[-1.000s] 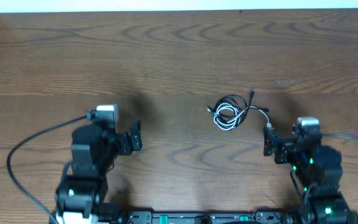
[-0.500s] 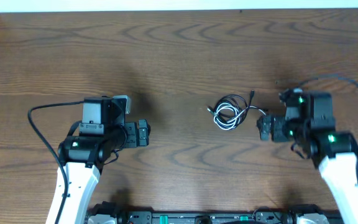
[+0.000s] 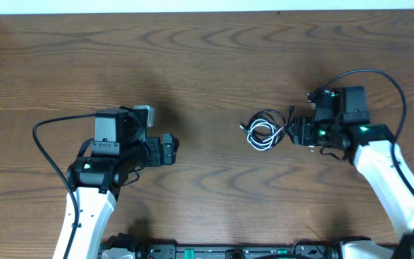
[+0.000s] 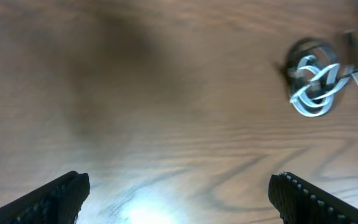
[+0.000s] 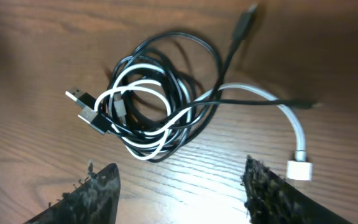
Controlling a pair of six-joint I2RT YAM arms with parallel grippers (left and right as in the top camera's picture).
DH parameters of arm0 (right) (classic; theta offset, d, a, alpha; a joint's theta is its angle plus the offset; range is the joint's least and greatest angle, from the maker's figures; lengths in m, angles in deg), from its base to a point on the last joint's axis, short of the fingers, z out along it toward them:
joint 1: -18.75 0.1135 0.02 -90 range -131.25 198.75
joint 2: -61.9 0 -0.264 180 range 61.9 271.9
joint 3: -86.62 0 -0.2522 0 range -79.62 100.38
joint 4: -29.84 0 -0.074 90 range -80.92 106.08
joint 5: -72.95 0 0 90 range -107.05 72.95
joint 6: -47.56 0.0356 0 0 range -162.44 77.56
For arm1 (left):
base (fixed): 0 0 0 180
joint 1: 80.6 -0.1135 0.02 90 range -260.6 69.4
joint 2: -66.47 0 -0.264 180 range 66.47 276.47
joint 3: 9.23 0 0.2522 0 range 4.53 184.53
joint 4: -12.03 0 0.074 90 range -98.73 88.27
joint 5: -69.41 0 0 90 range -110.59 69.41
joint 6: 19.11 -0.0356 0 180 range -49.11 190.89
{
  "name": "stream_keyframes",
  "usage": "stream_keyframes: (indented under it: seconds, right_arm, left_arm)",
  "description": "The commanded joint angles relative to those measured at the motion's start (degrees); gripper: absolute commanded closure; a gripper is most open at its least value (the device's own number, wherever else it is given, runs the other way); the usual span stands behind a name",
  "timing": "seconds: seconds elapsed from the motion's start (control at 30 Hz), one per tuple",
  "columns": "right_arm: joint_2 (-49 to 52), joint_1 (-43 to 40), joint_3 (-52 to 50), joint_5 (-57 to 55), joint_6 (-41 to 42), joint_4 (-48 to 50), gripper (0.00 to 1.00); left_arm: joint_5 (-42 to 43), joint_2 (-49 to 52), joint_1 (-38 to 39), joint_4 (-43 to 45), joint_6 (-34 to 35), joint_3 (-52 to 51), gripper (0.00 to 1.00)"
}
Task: Untangle cables
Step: 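Move both grippers toward the tangled black and white cables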
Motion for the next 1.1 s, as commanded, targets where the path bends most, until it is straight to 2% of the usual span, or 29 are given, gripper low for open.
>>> stream_keyframes:
  seconds: [0.0, 0.17, 0.33, 0.47, 0.5, 0.53, 0.6, 0.63, 0.87, 1.07]
  right_arm:
    - [4.5, 3.4, 0.9, -1.4, 4.5, 1.3, 0.44]
    - [10.6, 7.0, 0.9, -5.4, 7.2, 4.2, 0.5]
    - [16.0, 10.5, 0.9, -7.8, 11.8, 7.5, 0.61]
    - [19.4, 12.1, 0.9, -8.9, 16.1, 9.7, 0.63]
    - [20.1, 12.7, 0.9, -8.7, 16.4, 10.2, 0.67]
    - [20.4, 13.1, 0.9, -8.7, 16.4, 10.5, 0.74]
    - [20.7, 14.2, 0.9, -8.6, 16.4, 10.6, 0.95]
    - [20.7, 14.9, 0.9, -8.3, 16.4, 10.6, 0.99]
    - [20.7, 20.0, 0.9, 0.8, 14.8, 11.1, 0.99]
    - [20.7, 23.6, 0.9, 2.4, 14.9, 12.9, 0.99]
  left_arm:
    - [6.6, -0.2, 0.2, 2.2, 0.5, 0.9, 0.04]
    - [6.7, -0.2, 0.2, 2.8, 1.5, 0.9, 0.04]
    - [6.7, -0.2, 0.2, 2.2, 1.6, 0.5, 0.03]
    - [6.7, -0.2, 0.2, 2.2, 1.6, 0.5, 0.03]
    - [6.7, -0.2, 0.2, 2.2, 1.6, 0.5, 0.03]
    - [6.7, -0.2, 0.2, 2.2, 1.6, 0.5, 0.04]
    - [6.7, -0.2, 0.2, 2.1, 1.6, 0.5, 0.04]
    - [6.7, -0.2, 0.2, 2.0, 1.6, 0.5, 0.04]
    - [6.7, -0.1, 0.2, 1.6, 1.6, 0.5, 0.04]
    - [9.7, 1.8, 0.2, 1.6, 1.6, 0.5, 0.25]
